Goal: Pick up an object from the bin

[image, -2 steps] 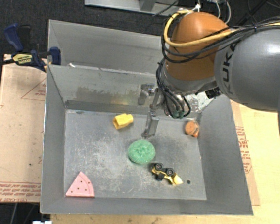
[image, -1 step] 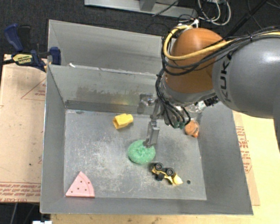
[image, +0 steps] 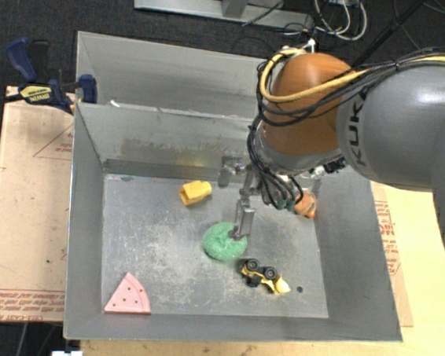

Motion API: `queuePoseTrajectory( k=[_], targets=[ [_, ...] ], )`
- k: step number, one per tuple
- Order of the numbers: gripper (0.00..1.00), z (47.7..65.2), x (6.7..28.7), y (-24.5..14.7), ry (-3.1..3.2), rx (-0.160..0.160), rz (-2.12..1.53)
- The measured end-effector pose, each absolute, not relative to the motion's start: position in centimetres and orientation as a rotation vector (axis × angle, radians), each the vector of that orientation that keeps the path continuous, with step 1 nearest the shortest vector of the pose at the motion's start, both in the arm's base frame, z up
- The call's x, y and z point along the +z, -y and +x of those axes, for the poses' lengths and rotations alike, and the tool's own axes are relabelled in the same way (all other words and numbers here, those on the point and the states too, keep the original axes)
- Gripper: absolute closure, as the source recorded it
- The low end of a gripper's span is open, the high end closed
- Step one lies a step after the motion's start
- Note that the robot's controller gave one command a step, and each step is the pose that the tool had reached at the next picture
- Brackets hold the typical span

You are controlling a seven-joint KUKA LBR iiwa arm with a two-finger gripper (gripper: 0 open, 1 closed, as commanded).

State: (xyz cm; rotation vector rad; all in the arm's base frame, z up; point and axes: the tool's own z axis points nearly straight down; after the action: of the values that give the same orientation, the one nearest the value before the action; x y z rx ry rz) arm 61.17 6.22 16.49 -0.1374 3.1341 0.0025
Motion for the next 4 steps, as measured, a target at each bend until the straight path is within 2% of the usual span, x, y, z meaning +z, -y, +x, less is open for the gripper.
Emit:
queuePoseTrajectory(
  k=[1,2,3,4],
  targets=[
    [0.0,61.0,15.3,-5.5,-3.133,0.003,-0.195],
    [0.0,60.2,13.7,-7.1,-3.076,-0.001,-0.637],
    [0.0,60.2,12.8,-8.0,-3.029,0.003,-0.804],
    [0.0,59.8,13.5,-7.2,-2.98,0.005,-1.034]
  ],
)
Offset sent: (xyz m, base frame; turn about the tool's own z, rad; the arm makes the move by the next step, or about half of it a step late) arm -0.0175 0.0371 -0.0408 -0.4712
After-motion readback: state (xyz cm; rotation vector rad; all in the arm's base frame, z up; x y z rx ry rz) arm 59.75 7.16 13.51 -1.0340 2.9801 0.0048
